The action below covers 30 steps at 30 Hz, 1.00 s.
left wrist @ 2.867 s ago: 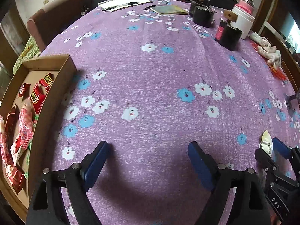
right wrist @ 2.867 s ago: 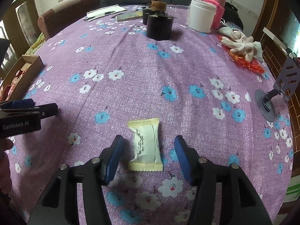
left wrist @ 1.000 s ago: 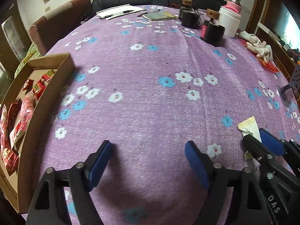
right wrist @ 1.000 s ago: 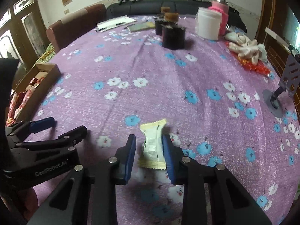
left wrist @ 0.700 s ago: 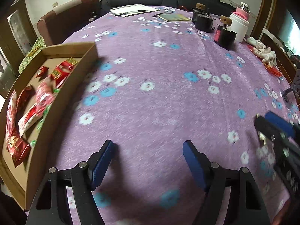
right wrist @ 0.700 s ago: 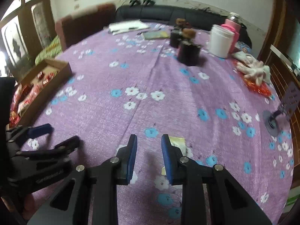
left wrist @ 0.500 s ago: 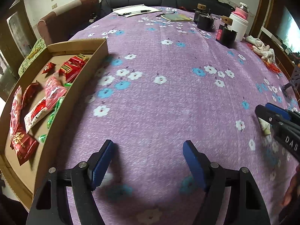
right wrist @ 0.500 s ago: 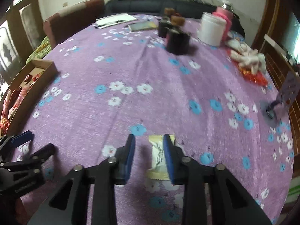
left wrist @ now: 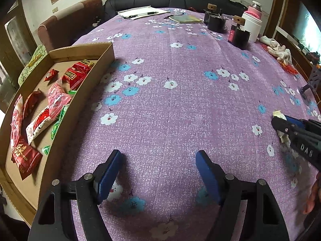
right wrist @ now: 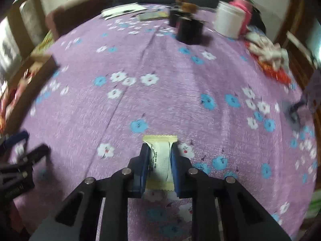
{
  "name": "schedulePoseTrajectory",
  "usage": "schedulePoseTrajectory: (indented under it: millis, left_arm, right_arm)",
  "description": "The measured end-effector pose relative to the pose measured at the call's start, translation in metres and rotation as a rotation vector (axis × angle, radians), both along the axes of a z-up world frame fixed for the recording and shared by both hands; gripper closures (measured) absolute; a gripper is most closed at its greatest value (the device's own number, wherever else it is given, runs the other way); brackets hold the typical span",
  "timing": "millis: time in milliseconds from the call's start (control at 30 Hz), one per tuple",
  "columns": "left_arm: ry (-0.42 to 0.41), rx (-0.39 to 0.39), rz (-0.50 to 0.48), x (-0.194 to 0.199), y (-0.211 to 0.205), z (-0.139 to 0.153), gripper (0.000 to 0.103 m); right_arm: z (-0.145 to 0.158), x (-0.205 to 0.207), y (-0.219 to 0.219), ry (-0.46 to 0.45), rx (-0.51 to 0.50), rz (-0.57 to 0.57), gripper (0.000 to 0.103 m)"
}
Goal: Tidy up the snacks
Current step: 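Carry the cream packet with the right tool over the box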
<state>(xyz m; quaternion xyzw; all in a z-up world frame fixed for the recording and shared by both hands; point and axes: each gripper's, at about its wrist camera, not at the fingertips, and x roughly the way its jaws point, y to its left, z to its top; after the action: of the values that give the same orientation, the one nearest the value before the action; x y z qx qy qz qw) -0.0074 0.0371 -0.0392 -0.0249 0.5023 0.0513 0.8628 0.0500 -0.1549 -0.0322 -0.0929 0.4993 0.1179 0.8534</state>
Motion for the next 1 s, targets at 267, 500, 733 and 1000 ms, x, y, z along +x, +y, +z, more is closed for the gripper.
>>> schedulePoseTrajectory:
  millis: [267,500,733,1000]
  left_arm:
    - [-0.025,-0.011,-0.003,-0.008,0.002,0.001,0.023]
    - [-0.085,-0.031,0.012,-0.03,0.02,0.02,0.023]
    - [-0.208,-0.029,0.065,-0.063,0.061,0.058,0.023]
    - [-0.272,-0.038,0.24,-0.093,0.133,0.08,0.023]
  right_arm:
    - [0.013,-0.01,0.02,-0.022,0.046,0.055,0.084]
    - [0.034,-0.004,0.087,-0.05,0.102,0.194,0.084]
    - [0.049,0.001,0.17,-0.054,0.179,0.349,0.083]
    - [0.051,-0.013,0.275,0.011,0.291,0.553,0.082]
